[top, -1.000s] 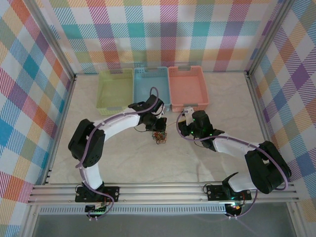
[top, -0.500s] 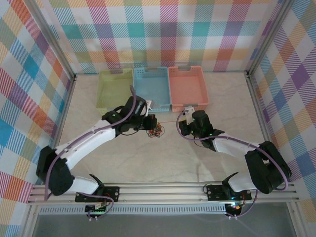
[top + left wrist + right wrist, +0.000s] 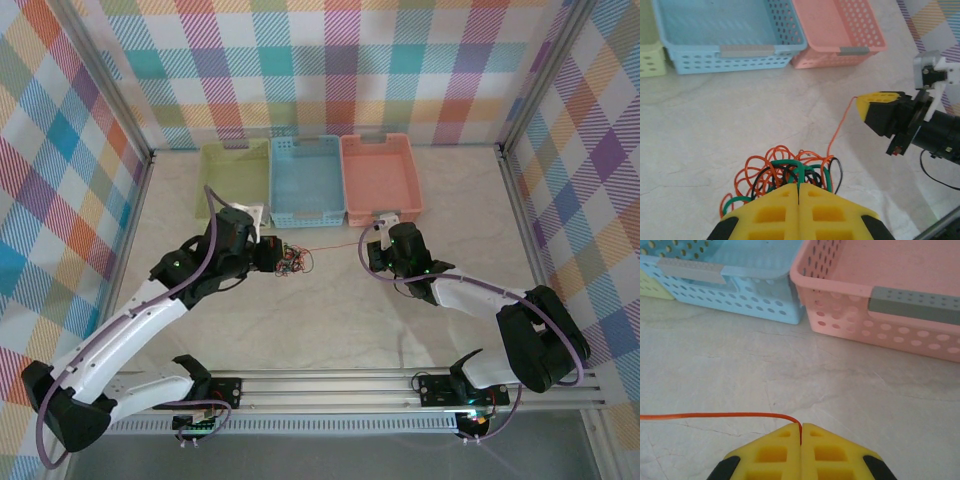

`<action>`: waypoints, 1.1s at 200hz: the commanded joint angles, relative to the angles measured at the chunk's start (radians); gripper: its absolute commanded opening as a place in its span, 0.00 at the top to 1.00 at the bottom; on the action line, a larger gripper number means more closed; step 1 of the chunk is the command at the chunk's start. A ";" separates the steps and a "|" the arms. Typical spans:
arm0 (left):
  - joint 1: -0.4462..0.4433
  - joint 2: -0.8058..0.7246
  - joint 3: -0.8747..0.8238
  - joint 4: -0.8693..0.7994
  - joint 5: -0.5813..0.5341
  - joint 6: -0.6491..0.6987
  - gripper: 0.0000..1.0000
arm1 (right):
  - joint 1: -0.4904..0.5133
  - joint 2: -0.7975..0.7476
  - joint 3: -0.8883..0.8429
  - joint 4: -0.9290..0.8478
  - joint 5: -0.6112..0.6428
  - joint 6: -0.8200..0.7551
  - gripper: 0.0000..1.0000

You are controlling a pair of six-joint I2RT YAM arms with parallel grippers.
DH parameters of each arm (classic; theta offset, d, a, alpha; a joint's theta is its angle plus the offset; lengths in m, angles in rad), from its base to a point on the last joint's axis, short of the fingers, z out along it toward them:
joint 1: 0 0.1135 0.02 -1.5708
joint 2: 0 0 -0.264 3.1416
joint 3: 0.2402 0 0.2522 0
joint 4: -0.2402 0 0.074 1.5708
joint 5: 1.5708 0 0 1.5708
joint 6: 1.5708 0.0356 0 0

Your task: Untangle the cables

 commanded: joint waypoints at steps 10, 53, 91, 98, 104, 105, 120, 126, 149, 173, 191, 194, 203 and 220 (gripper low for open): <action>0.031 -0.038 -0.010 -0.107 -0.136 -0.008 1.00 | -0.025 -0.002 0.009 -0.037 0.087 0.042 1.00; 0.073 -0.080 -0.032 -0.186 -0.274 -0.028 1.00 | -0.047 -0.002 0.003 -0.063 0.147 0.082 1.00; 0.096 -0.103 -0.040 -0.234 -0.376 -0.074 1.00 | -0.059 -0.020 -0.009 -0.078 0.232 0.122 1.00; 0.100 -0.107 -0.040 -0.245 -0.400 -0.084 1.00 | -0.062 -0.026 -0.017 -0.075 0.249 0.131 1.00; 0.105 -0.111 -0.039 -0.255 -0.422 -0.094 1.00 | -0.065 -0.032 -0.022 -0.071 0.257 0.139 1.00; 0.105 -0.111 -0.040 -0.256 -0.426 -0.096 1.00 | -0.066 -0.033 -0.023 -0.072 0.260 0.140 1.00; 0.116 -0.128 -0.047 -0.269 -0.471 -0.117 1.00 | -0.073 -0.039 -0.032 -0.075 0.291 0.163 1.00; 0.122 -0.137 -0.052 -0.272 -0.484 -0.125 1.00 | -0.076 -0.041 -0.033 -0.076 0.298 0.170 1.00; 0.148 -0.172 -0.068 -0.272 -0.503 -0.146 1.00 | -0.089 -0.040 -0.035 -0.090 0.316 0.199 1.00; 0.170 -0.210 -0.077 -0.267 -0.514 -0.160 1.00 | -0.103 -0.053 -0.045 -0.098 0.339 0.229 1.00; 0.184 -0.239 -0.077 -0.273 -0.529 -0.171 1.00 | -0.115 -0.059 -0.053 -0.108 0.363 0.261 1.00; 0.187 -0.245 -0.076 -0.273 -0.532 -0.170 1.00 | -0.118 -0.061 -0.052 -0.110 0.365 0.267 1.00; 0.194 -0.259 -0.072 -0.274 -0.536 -0.171 1.00 | -0.124 -0.063 -0.056 -0.115 0.375 0.281 1.00; 0.206 -0.283 -0.059 -0.285 -0.545 -0.171 1.00 | -0.135 -0.073 -0.062 -0.125 0.397 0.311 1.00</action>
